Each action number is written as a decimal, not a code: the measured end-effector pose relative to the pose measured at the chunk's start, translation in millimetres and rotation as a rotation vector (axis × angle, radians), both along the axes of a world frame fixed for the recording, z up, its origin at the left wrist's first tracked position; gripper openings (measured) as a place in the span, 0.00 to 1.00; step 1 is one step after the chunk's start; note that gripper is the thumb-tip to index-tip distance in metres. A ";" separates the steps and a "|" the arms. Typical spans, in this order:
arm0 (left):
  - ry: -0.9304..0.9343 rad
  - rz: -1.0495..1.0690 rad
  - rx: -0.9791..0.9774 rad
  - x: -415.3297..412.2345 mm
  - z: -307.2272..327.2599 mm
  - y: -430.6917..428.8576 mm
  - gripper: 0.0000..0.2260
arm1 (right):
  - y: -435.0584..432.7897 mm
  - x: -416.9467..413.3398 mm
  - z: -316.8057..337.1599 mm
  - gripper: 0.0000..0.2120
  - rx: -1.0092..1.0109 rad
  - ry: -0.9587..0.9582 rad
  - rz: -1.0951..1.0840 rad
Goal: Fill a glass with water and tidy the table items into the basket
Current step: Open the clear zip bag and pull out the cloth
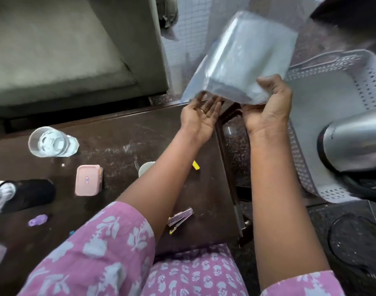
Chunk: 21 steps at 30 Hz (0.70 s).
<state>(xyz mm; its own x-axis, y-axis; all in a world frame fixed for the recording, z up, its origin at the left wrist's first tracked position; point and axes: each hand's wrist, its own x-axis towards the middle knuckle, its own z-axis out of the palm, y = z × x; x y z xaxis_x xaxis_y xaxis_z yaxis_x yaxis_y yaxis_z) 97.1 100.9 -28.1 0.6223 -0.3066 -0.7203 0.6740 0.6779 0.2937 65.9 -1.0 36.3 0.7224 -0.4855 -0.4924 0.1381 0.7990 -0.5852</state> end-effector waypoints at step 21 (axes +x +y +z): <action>-0.031 0.054 0.260 -16.9 -34.6 251.3 0.04 | 139.5 1.4 -89.4 0.11 -0.548 0.615 0.644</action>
